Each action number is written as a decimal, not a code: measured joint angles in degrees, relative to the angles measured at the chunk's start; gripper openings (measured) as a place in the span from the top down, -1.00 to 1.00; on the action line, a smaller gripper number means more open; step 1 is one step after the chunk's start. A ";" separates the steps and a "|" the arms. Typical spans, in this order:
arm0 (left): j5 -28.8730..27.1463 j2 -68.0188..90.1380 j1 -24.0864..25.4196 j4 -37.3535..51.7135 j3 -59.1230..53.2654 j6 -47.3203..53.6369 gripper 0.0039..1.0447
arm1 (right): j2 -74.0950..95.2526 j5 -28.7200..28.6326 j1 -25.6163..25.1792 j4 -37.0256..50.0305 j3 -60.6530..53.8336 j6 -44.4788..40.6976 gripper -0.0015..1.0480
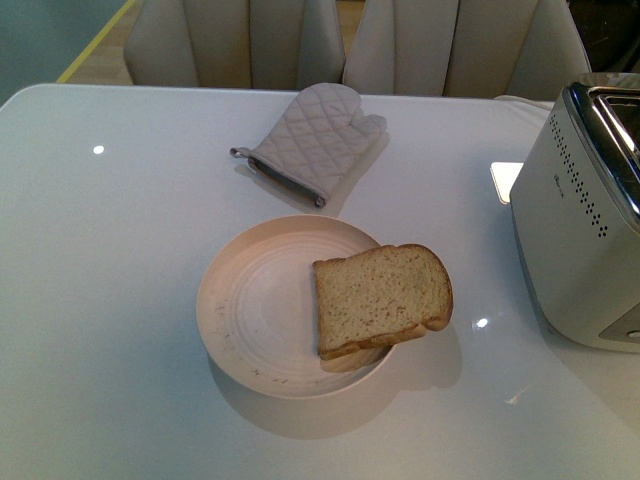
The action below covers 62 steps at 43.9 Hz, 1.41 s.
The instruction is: Put bread into toaster
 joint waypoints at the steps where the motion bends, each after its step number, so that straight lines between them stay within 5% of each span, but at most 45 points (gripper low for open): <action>1: 0.00 -0.37 0.00 -0.35 0.02 0.00 0.95 | 0.00 0.00 0.00 0.00 0.00 0.00 -0.83; 28: 0.00 -14.62 0.00 -14.91 0.04 -0.04 0.93 | -0.02 0.00 0.00 0.00 0.00 0.00 -0.83; 33: 0.00 -14.64 0.00 -14.91 0.04 0.00 0.46 | 0.81 1.42 0.46 -1.42 0.35 0.28 -0.83; 36: -0.04 -14.64 0.00 -14.93 0.04 0.00 0.22 | 7.80 10.32 3.87 -13.97 5.05 3.43 -0.83; 41: 0.02 -14.73 0.00 -14.93 0.04 0.00 -0.05 | 16.00 11.93 6.54 -19.34 7.61 4.72 -0.83; 53: 0.00 -14.73 0.00 -14.95 0.04 0.04 -0.90 | 40.26 3.45 8.68 -1.22 17.22 8.37 -0.83; 62: 0.00 -14.73 0.00 -14.95 0.04 0.13 -0.87 | 63.08 -0.92 14.14 8.81 24.48 16.66 -0.83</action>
